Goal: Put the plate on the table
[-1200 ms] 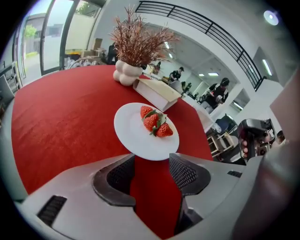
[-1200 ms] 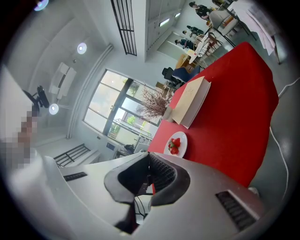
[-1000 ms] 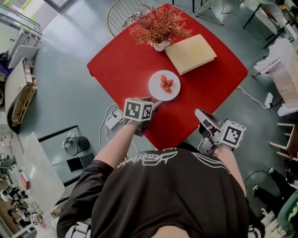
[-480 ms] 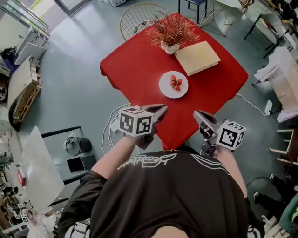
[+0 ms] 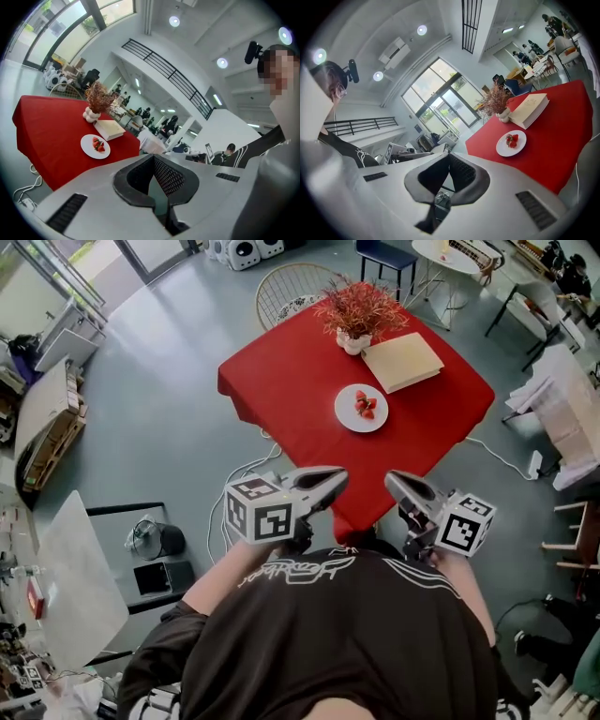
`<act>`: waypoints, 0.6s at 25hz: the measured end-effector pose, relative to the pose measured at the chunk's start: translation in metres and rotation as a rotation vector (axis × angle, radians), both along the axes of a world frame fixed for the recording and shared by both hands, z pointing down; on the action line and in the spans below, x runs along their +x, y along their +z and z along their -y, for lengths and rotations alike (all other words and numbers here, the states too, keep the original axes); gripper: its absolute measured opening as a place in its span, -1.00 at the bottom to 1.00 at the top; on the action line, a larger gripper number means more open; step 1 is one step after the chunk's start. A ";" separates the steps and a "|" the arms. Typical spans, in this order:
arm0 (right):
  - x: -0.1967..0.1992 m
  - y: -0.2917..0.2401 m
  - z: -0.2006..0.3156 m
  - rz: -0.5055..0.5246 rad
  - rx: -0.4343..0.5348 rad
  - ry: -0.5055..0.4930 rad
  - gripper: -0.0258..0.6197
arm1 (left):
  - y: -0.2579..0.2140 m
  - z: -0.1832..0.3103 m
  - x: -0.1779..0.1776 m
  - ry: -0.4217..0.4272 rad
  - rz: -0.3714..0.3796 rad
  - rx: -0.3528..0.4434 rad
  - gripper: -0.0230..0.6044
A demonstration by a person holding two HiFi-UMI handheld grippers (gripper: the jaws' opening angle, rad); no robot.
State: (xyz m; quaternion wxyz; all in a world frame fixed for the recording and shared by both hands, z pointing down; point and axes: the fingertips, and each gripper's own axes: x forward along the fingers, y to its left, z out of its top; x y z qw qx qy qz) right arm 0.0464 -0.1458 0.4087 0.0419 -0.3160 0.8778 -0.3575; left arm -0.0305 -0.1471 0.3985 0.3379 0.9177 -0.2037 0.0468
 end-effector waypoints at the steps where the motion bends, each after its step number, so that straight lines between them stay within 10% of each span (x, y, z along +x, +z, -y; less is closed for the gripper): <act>1: -0.004 -0.001 -0.006 -0.004 0.010 -0.004 -0.90 | -0.004 -0.006 -0.002 0.007 -0.012 0.011 -0.90; 15: -0.011 0.005 -0.062 0.028 -0.031 -0.021 -0.90 | -0.025 -0.057 0.000 0.039 -0.062 0.074 -0.90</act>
